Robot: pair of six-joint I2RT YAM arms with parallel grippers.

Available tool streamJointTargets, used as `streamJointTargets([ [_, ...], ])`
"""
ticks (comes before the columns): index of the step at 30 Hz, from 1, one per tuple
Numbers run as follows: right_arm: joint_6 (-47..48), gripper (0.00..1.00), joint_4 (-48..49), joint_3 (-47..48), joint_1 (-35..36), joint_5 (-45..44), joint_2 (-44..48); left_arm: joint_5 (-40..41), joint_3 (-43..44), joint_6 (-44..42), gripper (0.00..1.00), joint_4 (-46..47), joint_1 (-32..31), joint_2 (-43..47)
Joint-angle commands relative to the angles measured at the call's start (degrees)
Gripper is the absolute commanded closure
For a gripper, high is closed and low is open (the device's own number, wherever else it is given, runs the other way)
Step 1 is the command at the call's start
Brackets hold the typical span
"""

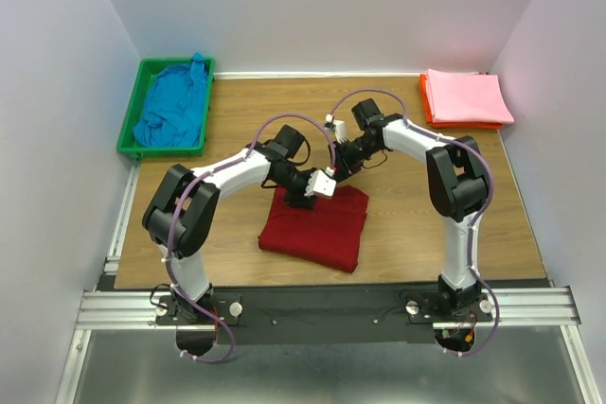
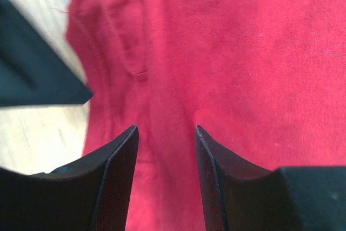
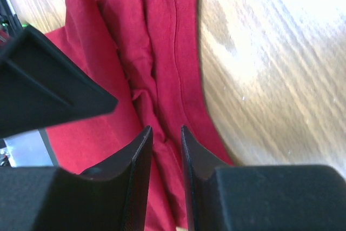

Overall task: Fold and stack the t-shirts
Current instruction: Fold the tshirt

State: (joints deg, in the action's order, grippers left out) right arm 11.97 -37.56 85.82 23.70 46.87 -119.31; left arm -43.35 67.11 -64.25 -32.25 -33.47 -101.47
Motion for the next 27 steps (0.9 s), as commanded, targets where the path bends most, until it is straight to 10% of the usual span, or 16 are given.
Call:
streamJointTargets([
  [1,-0.3,0.66,-0.2,2.6,0.4,3.0,-3.4,-0.9,1.1,-1.8,0.47,-1.0,-1.0,-2.3],
  [6,0.9,0.67,-0.1,2.7,0.9,2.2,-6.5,-0.7,1.7,-3.0,0.58,-2.5,-1.8,-4.1],
  [13,4.1,0.68,0.1,1.5,1.3,1.4,-9.0,-0.3,1.1,-3.4,0.99,-2.3,-1.9,-0.4],
  [27,9.5,0.70,-0.2,-0.7,1.3,2.4,-10.0,3.4,2.0,-5.8,1.00,5.7,-1.9,5.9],
])
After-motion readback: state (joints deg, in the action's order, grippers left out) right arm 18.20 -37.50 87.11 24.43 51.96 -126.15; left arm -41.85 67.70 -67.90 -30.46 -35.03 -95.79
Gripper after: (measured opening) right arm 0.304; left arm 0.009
